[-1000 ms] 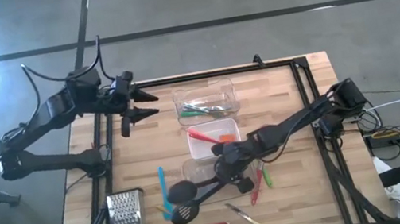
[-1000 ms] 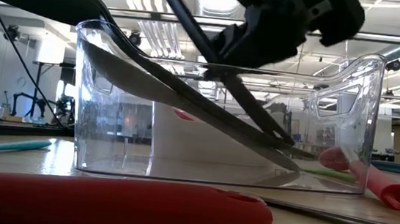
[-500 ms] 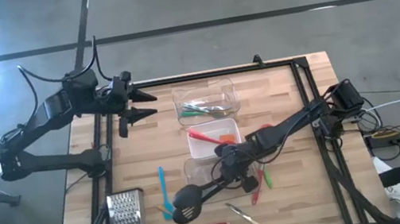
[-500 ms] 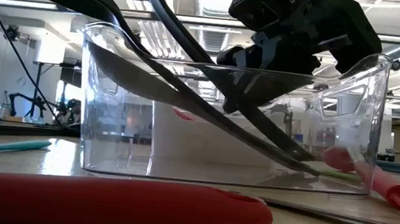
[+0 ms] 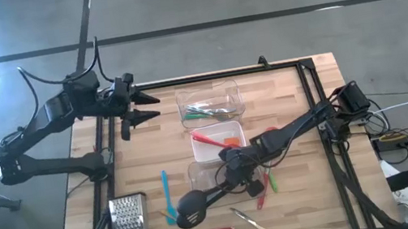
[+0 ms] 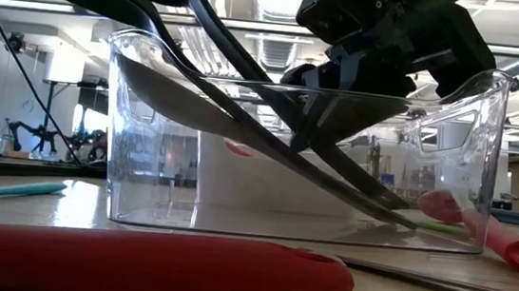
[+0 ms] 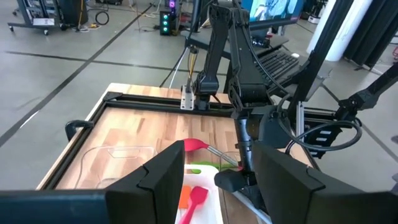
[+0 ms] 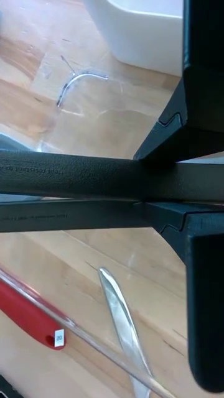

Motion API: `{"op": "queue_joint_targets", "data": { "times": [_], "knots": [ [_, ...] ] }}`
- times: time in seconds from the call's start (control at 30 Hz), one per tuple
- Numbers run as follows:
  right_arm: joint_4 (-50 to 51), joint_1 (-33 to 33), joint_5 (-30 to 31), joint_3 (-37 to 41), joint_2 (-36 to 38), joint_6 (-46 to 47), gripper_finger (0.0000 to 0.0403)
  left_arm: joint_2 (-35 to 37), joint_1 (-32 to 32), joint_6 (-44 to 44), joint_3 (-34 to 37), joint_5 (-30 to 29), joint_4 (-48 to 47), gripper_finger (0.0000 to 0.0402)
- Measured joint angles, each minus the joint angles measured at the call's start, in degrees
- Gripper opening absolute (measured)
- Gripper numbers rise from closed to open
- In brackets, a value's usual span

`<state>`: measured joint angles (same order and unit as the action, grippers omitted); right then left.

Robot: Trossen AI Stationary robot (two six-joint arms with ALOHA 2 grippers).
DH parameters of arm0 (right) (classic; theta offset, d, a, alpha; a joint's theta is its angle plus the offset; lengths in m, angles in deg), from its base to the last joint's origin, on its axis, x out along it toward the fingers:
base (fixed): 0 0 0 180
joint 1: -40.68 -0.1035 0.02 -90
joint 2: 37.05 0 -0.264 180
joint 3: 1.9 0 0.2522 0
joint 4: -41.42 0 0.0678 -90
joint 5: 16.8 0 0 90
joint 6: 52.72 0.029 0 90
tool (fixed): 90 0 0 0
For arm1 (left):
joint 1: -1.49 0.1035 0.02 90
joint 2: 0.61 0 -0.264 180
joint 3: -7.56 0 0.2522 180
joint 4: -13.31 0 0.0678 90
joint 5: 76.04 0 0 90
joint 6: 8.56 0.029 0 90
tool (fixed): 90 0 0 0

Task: Pick & Place Kitchen Items
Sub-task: Put the black serving spoon into the bottom transparent bin

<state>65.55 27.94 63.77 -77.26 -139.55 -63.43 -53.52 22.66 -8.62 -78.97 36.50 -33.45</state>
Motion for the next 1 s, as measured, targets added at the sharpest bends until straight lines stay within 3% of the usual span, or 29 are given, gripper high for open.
{"op": "queue_joint_targets", "data": {
  "times": [0.6, 1.0],
  "knots": [
    [8.85, 0.02, 0.61, -5.14, -0.13, 4.63, 0.0072, 0.02, 0.00, 0.16, 0.00, 0.01, 0.99, 0.0193],
    [15.61, 0.00, -0.04, -13.98, -8.89, 1.73, 0.0072, 0.12, 0.00, 0.10, -0.02, 0.01, 1.40, 0.0193]
  ]
}}
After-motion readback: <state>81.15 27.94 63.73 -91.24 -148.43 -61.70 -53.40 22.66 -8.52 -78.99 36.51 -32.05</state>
